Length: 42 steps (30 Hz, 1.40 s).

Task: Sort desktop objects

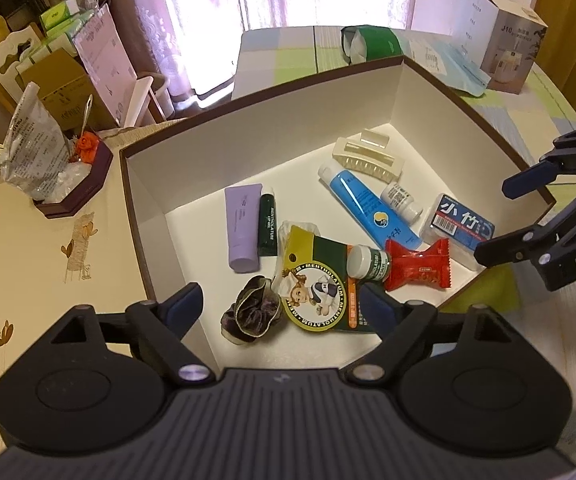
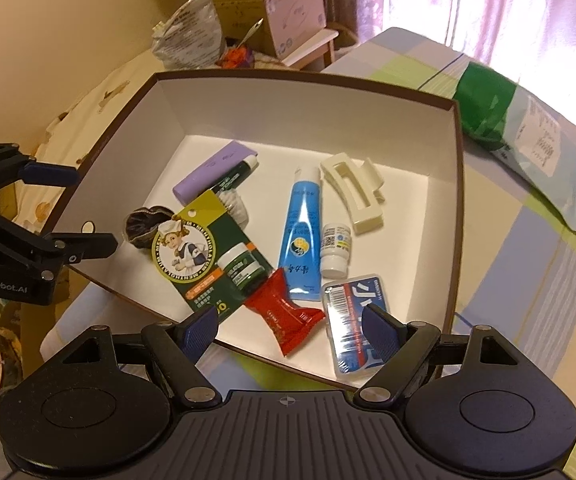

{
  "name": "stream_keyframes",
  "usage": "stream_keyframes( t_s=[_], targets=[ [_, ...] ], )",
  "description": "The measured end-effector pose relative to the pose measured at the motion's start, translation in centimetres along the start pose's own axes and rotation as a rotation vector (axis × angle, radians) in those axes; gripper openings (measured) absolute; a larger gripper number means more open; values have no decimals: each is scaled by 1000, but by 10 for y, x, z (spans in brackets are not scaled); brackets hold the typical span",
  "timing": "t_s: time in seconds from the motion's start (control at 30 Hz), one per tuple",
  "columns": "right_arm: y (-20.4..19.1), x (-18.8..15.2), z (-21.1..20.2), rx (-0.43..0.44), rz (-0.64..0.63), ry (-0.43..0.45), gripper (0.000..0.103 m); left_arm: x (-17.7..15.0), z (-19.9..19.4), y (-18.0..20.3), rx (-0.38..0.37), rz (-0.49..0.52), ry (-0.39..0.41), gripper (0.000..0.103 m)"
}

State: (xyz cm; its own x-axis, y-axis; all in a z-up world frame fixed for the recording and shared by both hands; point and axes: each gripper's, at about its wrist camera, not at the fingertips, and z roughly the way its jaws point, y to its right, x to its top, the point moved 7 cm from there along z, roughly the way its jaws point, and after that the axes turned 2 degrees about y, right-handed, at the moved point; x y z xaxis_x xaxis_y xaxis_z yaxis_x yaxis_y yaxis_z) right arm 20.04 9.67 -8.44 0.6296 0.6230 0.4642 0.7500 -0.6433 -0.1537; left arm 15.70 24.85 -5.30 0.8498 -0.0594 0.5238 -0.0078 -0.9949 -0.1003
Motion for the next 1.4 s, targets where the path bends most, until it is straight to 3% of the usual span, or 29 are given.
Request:
stream_keyframes(
  t_s=[0.57,1.4],
  targets=[
    [2,-13,-31,-57,88,113,84,-6,-25,12,76,-34,55,88],
    [-2,-53,-65,-45,102,161,84,-34,-48,43,126,-129,76,93]
  ],
)
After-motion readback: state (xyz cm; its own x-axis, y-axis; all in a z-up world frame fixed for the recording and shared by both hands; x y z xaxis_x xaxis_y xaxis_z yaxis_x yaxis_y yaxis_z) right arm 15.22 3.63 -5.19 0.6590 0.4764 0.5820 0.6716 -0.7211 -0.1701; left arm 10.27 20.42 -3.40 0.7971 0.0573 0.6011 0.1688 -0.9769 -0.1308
